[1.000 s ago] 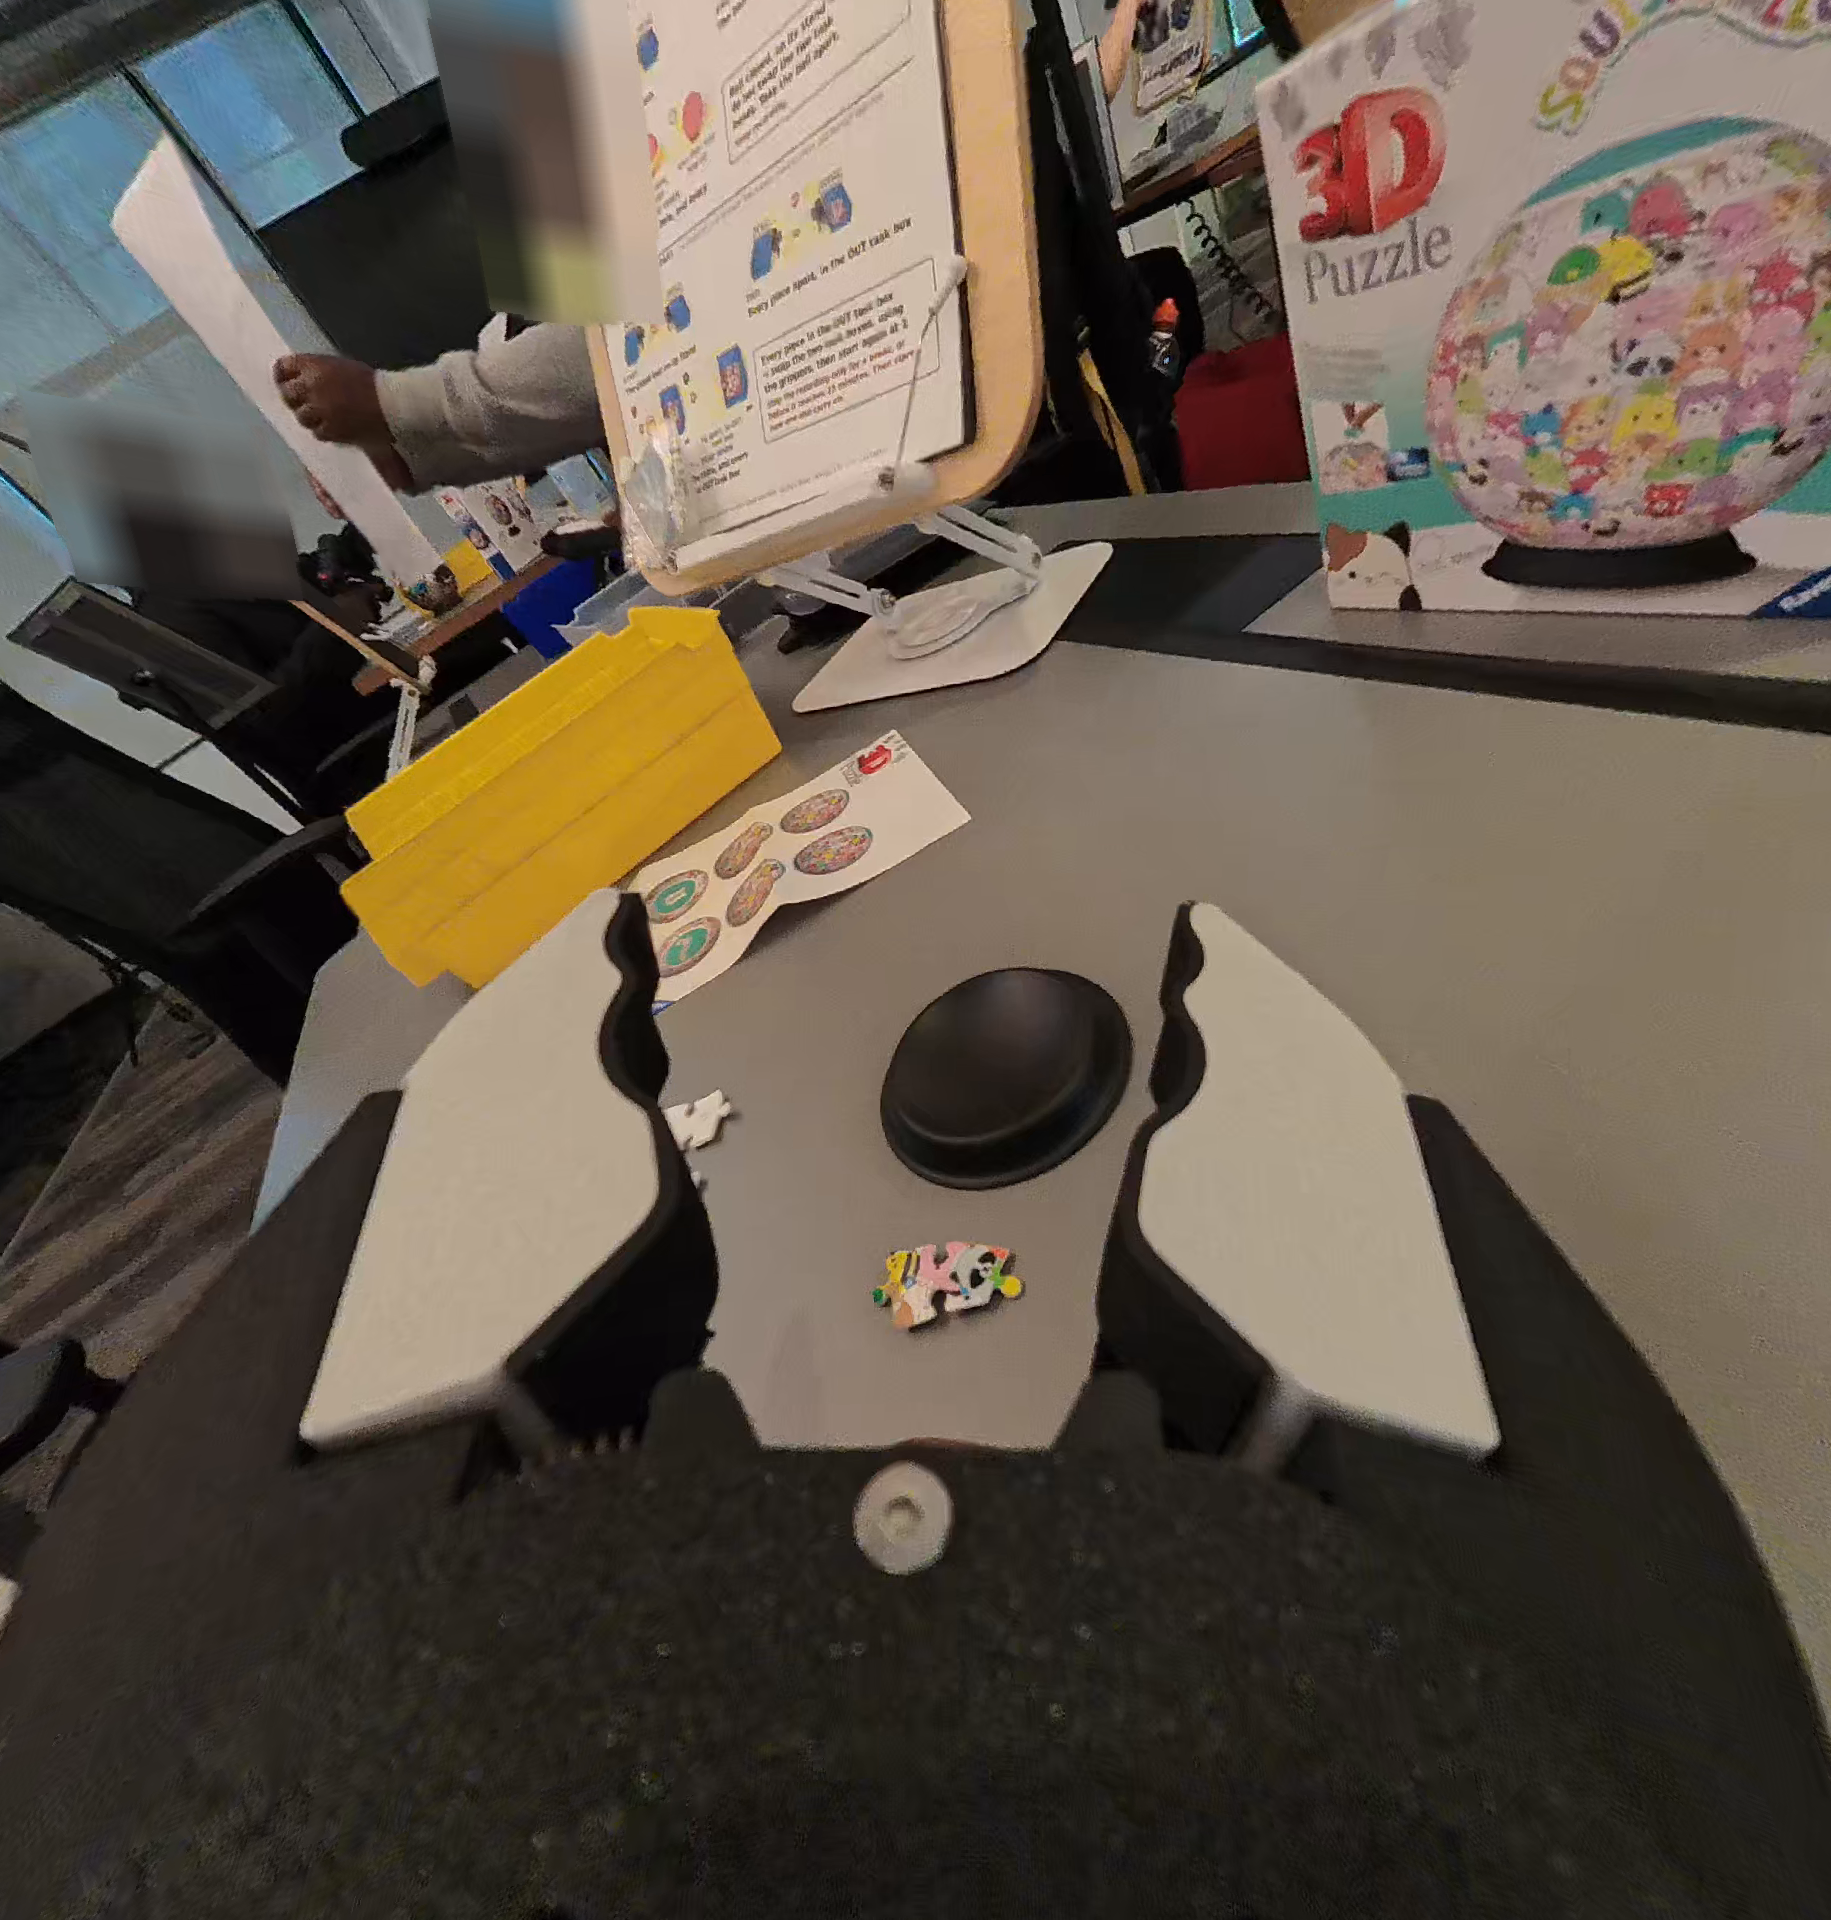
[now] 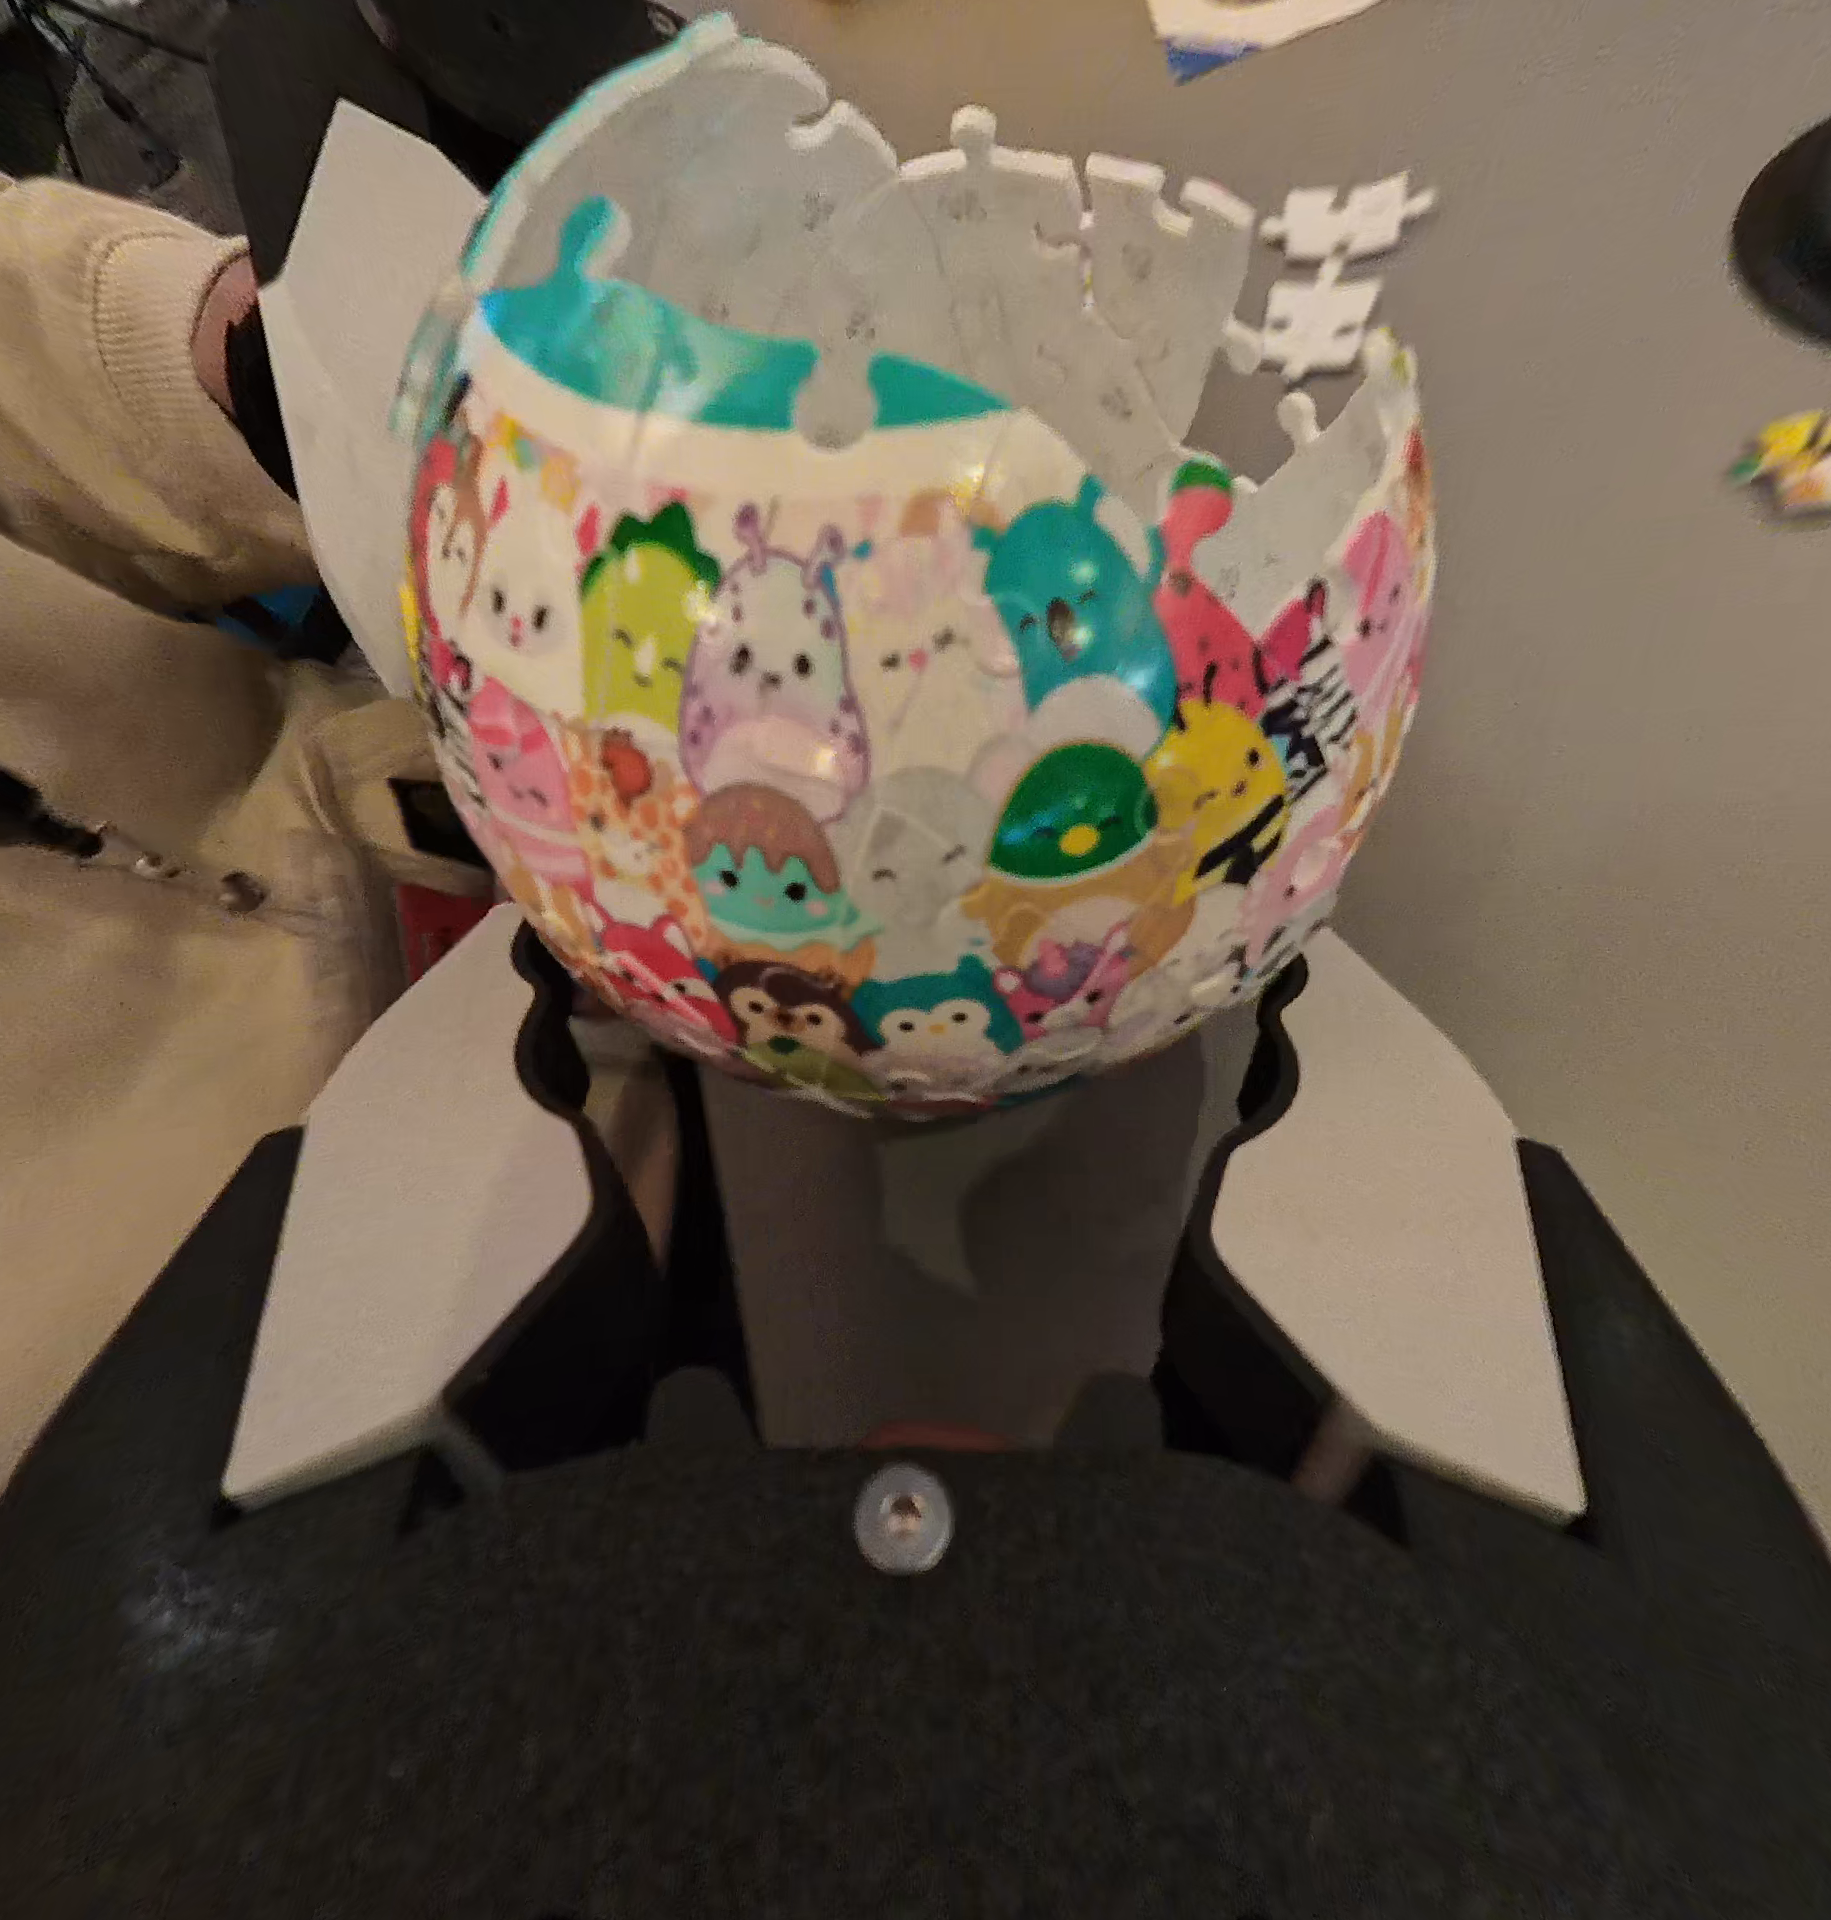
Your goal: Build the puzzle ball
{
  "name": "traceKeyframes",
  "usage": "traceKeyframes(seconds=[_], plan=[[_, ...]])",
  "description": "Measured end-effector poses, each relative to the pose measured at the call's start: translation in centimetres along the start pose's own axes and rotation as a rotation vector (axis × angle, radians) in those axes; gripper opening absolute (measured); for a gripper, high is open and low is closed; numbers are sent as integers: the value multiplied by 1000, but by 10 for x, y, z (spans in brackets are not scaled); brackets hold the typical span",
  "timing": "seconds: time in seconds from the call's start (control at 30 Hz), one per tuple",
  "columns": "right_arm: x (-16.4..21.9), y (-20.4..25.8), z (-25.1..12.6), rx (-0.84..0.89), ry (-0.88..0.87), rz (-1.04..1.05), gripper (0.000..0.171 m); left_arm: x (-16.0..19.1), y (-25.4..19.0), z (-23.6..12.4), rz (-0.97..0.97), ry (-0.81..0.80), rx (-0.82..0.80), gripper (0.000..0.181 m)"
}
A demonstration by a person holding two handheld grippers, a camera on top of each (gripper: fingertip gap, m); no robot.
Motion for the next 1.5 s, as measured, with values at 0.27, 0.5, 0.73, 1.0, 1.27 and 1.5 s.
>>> traceKeyframes(seconds=[0.27,0.5,0.73,1.0,1.27,1.5], plan=[[-95,-130,41,2,25,-202,126,-108,109,-9,174,30,-104,126],[-110,-223,92,-46,64,-223,130,-155,196,-18,219,52,-189,122],[-103,-231,99,-81,37,-231,128,-150,204,-22,216,96,-138,122],[-73,-210,85,-165,168,-130,124,-133,213,-17,195,280,-29,121],[-76,-212,86,-309,180,-89,123,-123,200,-12,165,319,-21,125],[-72,-228,63,-220,213,-137,122,-105,182,-15,161,318,-53,120]])
Point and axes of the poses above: each gripper's, where its closed fingertips meet, z out along the fingers, x out of its underside, y = z × x across the jaws, the point moved 2 cm from there along -z, back along the fingers, and after that the axes turned 9 degrees about -y, right-handed, at the moved point
